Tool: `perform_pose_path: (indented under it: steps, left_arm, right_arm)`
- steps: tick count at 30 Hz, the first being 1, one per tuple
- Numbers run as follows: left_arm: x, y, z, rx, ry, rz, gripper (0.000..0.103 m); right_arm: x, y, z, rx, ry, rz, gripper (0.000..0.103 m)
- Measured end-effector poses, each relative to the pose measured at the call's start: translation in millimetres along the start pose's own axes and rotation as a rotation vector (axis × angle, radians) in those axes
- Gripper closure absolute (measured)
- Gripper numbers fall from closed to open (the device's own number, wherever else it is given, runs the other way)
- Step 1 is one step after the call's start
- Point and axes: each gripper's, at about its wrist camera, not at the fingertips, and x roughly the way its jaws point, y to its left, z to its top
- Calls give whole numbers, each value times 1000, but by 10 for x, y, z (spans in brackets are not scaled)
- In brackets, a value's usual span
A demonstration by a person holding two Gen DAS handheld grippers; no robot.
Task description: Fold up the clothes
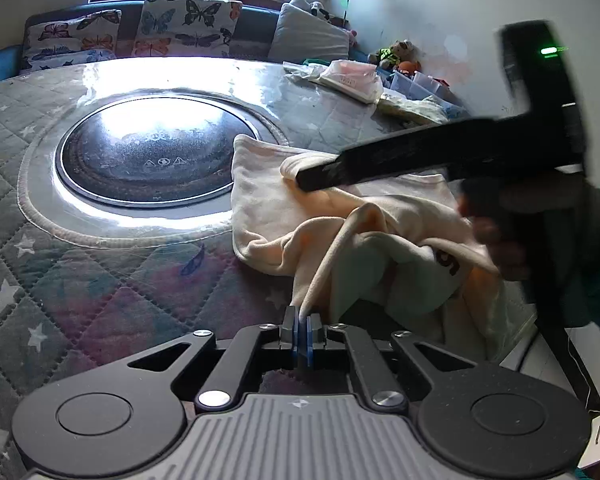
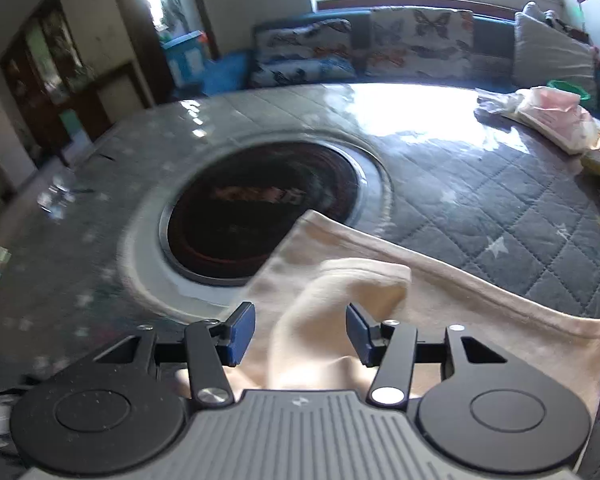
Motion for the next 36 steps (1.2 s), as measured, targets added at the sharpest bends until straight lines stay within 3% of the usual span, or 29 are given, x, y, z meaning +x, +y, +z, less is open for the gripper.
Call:
perform_pose_path:
  steps: [1, 4, 7, 14, 20, 26, 29, 34, 36]
  left_arm:
    - [-12, 3, 2, 1, -4, 2, 99]
    - [-52, 35, 8, 3, -14, 12, 99]
    - [-95, 101, 0, -1, -17, 22, 98]
    - [-158, 103, 10, 40, -30, 21, 95]
    - [-239, 48, 48, 84, -55, 40, 84]
    - [-318, -117, 187, 155, -93, 35, 80]
    - [-226, -252, 276, 200, -91, 13, 80]
    - [33, -501, 406, 273, -57, -14, 80]
    - [135, -578, 428, 292, -43, -33, 77]
  right_arm:
    - [49, -9, -12, 3, 19, -4, 64]
    - [75, -17, -54, 1, 20, -28, 93]
    - [-153, -76, -77, 10, -64, -51, 98]
    - [-928, -307, -212, 8, -258, -174, 98]
    - [-1572, -609, -586, 64, -375, -384, 98]
    - [-1795, -923, -933, 170, -372, -515, 98]
    - [-1774, -1075, -1066, 233, -339, -529, 96]
    - [-1786, -1161, -1191, 275, -359, -530, 88]
    - [-1804, -1157, -1194, 273, -372, -523, 77]
